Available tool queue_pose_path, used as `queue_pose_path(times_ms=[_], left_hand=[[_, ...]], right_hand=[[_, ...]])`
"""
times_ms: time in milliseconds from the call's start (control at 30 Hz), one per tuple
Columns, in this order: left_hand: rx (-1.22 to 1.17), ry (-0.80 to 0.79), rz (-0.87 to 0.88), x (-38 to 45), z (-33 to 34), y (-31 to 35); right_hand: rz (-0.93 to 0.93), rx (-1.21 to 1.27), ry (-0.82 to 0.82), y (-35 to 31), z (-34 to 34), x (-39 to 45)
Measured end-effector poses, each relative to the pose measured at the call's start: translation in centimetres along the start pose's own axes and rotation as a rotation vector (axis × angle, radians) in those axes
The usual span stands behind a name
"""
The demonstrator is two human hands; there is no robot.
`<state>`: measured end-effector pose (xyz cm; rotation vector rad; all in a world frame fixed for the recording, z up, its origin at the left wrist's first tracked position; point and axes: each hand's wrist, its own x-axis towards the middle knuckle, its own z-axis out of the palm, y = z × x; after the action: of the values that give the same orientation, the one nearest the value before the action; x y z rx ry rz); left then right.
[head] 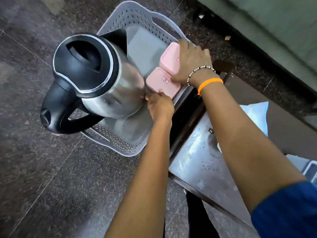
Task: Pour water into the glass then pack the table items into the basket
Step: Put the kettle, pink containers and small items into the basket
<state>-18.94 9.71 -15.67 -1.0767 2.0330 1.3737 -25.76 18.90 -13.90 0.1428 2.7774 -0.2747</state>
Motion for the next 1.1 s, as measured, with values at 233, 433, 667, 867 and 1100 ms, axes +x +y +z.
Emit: queue_pose_path(times_ms=[233,433,667,867,1100], left_hand=[[0.253,-0.081,0.103,-1.3,-2.4,-0.5],[0.179,-0.029,0.461,-6.8,-4.1,-1.2],[0.225,-0.311,0.567,-12.8,-2.1,-7.9],[0.564,-0.603,0.574,-18.1,4.7,-14.5],[0.894,-0.864,0.492,-22.9,13.2,-21.5]], right_hand=[[-0.012,0.122,0.035,0.2,0.7,-1.1],[-0.029,0.354,0.222,0.7,-0.2,-6.2],[0.165,0.708,0.252,6.3,2.5,-19.6],[0.469,0.735,0.198,14.6,8.1,-31.0],[0.761,0.467,0.087,24.9,15.3,-40.2]])
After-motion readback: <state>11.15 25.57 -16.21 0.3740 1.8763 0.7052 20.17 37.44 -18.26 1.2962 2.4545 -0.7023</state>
